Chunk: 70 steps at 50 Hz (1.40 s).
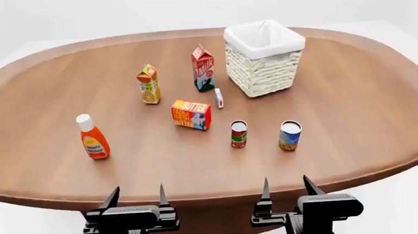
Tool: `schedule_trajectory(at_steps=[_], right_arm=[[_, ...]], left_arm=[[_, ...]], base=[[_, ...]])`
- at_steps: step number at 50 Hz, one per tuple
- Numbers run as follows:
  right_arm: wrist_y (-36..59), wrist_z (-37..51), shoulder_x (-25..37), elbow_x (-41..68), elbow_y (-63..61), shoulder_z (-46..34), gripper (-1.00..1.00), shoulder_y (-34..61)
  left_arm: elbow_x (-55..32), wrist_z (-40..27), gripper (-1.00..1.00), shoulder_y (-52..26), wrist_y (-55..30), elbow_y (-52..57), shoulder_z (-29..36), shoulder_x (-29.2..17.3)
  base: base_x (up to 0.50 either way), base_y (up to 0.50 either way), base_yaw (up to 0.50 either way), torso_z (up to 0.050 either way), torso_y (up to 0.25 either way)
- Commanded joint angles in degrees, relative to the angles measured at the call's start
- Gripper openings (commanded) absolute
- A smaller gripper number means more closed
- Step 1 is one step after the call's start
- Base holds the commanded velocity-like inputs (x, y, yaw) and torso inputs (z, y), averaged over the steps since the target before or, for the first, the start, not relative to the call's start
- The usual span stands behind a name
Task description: Pick up the cream cheese box and the butter, and put them in the basket.
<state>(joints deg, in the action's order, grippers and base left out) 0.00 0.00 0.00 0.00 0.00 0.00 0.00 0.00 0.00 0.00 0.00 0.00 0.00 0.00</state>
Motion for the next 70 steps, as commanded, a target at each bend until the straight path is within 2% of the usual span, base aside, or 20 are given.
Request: schedule_trajectory(at_steps=[1, 15, 21, 28, 35, 36, 40, 52, 60, 70], right_arm=[[0.7, 1.2, 0.9, 0.7, -0.3, -1.3, 1.00, 0.0], [-0.8, 3.9, 3.0, 2.3, 0.8, -3.8, 1.00, 0.2], [-0.6, 4.6, 3.5, 2.8, 0.6, -4.5, 1.00, 0.3], [0.3, 5.2, 4.0, 3.4, -1.0, -5.4, 1.00, -0.3], [-0.1, 5.6, 4.6, 3.9, -0.4, -6.0, 1.00, 0.0], [0.2, 5.7, 4.6, 3.9, -0.8, -6.1, 1.00, -0.1], [-0.4, 5.8, 4.8, 4.2, 0.0, -6.2, 1.00, 0.0], [0.3, 6.9, 5.6, 4.8, -1.0, -7.2, 1.00, -0.2], [0.1, 7.3, 6.2, 5.1, -0.6, -8.0, 1.00, 0.0], [-0.6, 7.7, 6.7, 5.6, -0.2, -8.6, 1.00, 0.0]], left_arm=[[-0.9, -1.1, 1.00, -0.1, 0.2, -0.2, 1.0, -0.9], [-2.7, -4.2, 1.00, -0.3, 0.8, -0.4, 3.1, -3.1], [-2.0, -6.9, 1.00, 1.6, 0.0, 5.8, 2.3, -4.1], [-3.4, -10.4, 1.00, 7.5, -1.7, 21.4, -1.5, -5.1], [-3.2, -12.3, 1.00, 11.6, -1.6, 30.6, -3.4, -6.3], [-3.5, -12.5, 1.00, 13.0, 1.9, 30.2, -4.0, -6.1], [-4.1, -13.8, 1.00, 16.2, 3.5, 34.8, -5.6, -6.2], [-13.3, -15.6, 1.00, 24.7, 11.8, 42.3, -11.2, -5.7], [-18.2, -16.6, 1.00, 27.2, 17.9, 40.9, -14.6, -5.0], [-19.2, -17.9, 1.00, 29.7, 21.6, 42.1, -16.4, -4.9]], base=[[0.00, 0.00, 0.00, 0.000, 0.000], [0.00, 0.00, 0.00, 0.000, 0.000], [0.00, 0.00, 0.00, 0.000, 0.000], [0.00, 0.00, 0.00, 0.000, 0.000], [0.00, 0.00, 0.00, 0.000, 0.000], [0.00, 0.00, 0.00, 0.000, 0.000], [0.00, 0.00, 0.00, 0.000, 0.000], [0.00, 0.00, 0.00, 0.000, 0.000], [0.00, 0.00, 0.00, 0.000, 0.000], [0.00, 0.00, 0.00, 0.000, 0.000]])
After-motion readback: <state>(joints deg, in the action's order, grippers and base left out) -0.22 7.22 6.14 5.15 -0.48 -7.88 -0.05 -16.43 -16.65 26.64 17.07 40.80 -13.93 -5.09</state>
